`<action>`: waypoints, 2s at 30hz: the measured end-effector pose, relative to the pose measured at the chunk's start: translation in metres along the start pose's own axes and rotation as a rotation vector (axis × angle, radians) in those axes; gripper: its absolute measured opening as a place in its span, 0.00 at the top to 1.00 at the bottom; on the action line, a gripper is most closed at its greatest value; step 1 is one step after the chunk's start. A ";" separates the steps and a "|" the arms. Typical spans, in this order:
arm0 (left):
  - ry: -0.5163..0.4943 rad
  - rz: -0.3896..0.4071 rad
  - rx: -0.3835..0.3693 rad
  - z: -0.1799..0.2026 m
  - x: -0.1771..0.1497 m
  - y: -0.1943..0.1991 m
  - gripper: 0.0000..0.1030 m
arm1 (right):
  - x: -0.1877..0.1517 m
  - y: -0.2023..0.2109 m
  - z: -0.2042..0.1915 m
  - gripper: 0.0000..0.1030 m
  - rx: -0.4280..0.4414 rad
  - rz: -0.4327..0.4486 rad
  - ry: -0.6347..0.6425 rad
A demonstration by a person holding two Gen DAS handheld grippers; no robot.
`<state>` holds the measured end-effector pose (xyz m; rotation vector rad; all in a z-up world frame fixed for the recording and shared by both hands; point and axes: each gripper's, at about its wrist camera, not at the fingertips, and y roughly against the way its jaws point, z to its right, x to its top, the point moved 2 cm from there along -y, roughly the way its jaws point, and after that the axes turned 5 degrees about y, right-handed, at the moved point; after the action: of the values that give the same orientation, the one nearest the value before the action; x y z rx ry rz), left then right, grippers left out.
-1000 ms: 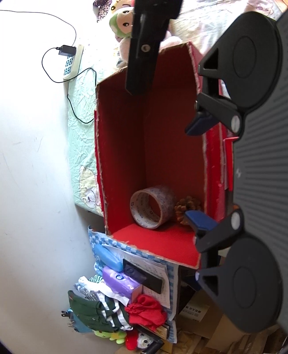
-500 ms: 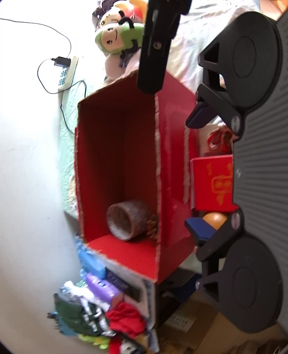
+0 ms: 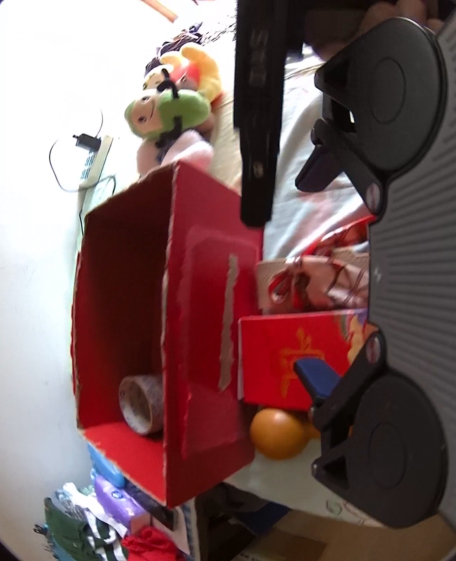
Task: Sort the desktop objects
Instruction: 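Move the right gripper toward the scarf-wrapped item with the beige strap, then grasp the beige strap of the scarf-wrapped item with the right gripper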
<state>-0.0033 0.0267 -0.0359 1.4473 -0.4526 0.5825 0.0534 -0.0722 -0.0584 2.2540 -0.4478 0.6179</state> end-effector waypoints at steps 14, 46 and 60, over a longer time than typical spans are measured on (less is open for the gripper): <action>-0.115 -0.083 -0.056 0.019 -0.028 -0.027 0.01 | -0.020 -0.030 0.033 0.60 0.064 -0.158 -0.154; -0.165 -0.168 -0.086 0.038 -0.026 -0.059 0.04 | -0.029 0.003 0.064 0.78 0.052 -0.151 -0.230; -0.172 -0.203 -0.098 0.047 -0.033 -0.070 0.46 | -0.031 -0.006 0.065 0.67 0.034 -0.123 -0.266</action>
<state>0.0170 -0.0248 -0.1068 1.4345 -0.4565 0.2715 0.0501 -0.1120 -0.1185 2.3858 -0.4261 0.2658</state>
